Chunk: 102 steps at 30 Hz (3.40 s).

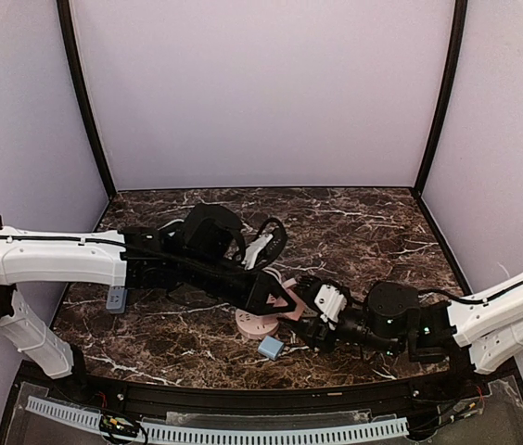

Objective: Insert the plug

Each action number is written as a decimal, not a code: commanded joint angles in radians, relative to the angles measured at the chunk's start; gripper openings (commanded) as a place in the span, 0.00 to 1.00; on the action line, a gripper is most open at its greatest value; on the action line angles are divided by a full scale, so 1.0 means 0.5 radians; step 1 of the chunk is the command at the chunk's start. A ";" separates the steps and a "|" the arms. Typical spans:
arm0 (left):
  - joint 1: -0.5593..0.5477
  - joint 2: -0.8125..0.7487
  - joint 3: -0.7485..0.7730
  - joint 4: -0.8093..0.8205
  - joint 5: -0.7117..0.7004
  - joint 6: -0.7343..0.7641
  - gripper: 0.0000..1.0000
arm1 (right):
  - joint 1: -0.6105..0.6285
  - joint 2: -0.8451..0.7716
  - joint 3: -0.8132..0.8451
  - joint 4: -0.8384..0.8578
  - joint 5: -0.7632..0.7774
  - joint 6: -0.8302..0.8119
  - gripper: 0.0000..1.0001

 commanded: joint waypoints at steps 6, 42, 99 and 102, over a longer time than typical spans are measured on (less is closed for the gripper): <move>-0.025 -0.209 0.066 -0.411 -0.475 0.047 0.01 | 0.014 0.001 0.257 -0.275 0.510 0.674 0.99; 0.013 0.583 0.610 -1.453 -1.108 -0.986 0.01 | -0.146 -0.396 0.813 -2.292 1.115 2.789 0.99; 0.017 0.873 0.721 -1.616 -1.180 -1.151 0.01 | -0.153 -0.319 0.823 -2.268 1.092 2.772 0.99; 0.017 0.872 0.717 -1.620 -1.173 -1.165 0.01 | -0.153 -0.315 0.826 -2.269 1.089 2.769 0.99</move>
